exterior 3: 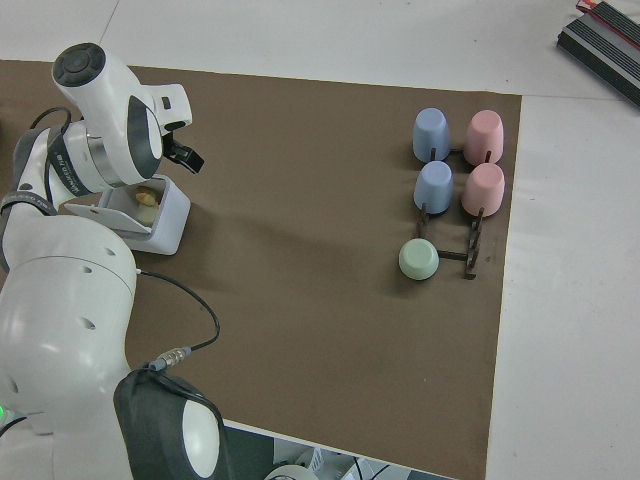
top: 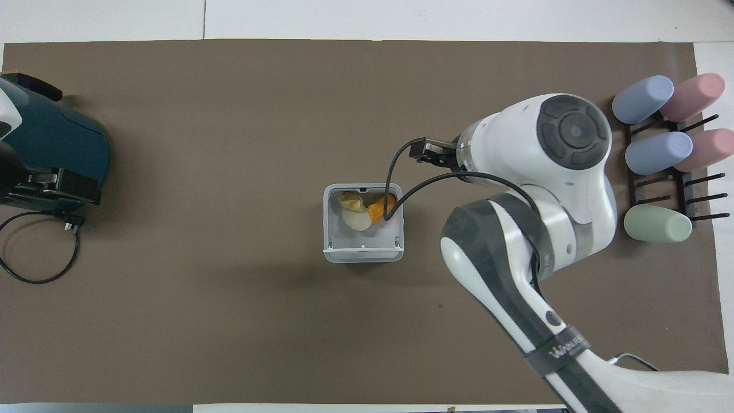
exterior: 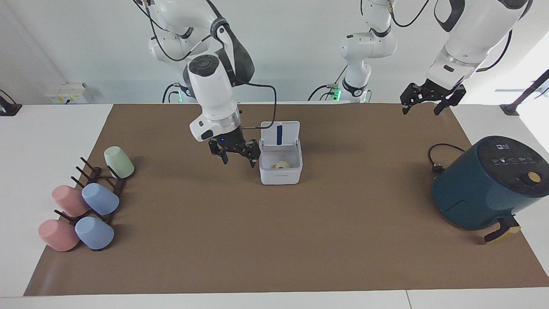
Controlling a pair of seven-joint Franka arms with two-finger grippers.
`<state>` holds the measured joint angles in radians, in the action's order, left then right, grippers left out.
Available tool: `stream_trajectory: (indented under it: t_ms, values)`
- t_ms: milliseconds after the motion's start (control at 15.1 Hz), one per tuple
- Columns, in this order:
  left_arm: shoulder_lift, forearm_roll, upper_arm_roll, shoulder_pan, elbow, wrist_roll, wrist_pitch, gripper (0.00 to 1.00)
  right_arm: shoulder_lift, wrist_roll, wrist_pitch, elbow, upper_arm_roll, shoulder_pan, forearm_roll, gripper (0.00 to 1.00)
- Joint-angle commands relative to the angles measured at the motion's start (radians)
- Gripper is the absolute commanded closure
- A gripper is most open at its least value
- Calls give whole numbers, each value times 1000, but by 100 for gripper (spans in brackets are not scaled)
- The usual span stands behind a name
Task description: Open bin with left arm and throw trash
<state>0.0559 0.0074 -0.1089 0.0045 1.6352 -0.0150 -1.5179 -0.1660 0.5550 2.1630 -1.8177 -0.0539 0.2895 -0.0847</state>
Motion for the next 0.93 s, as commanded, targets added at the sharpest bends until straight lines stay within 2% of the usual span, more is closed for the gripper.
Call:
stream_trajectory:
  t_ms: [0,332,862]
  values:
    - [-1,19,6,-9,-8,29,-11,0,40,-139,-57,-31,-12,-91,3,0]
    - [-2,22,6,-3,-6,36,-30,0,74,-273,-112,-31,-12,-210,49,0]
    - [-1,22,5,6,2,30,-45,0,164,-388,-253,14,-7,-302,56,0]
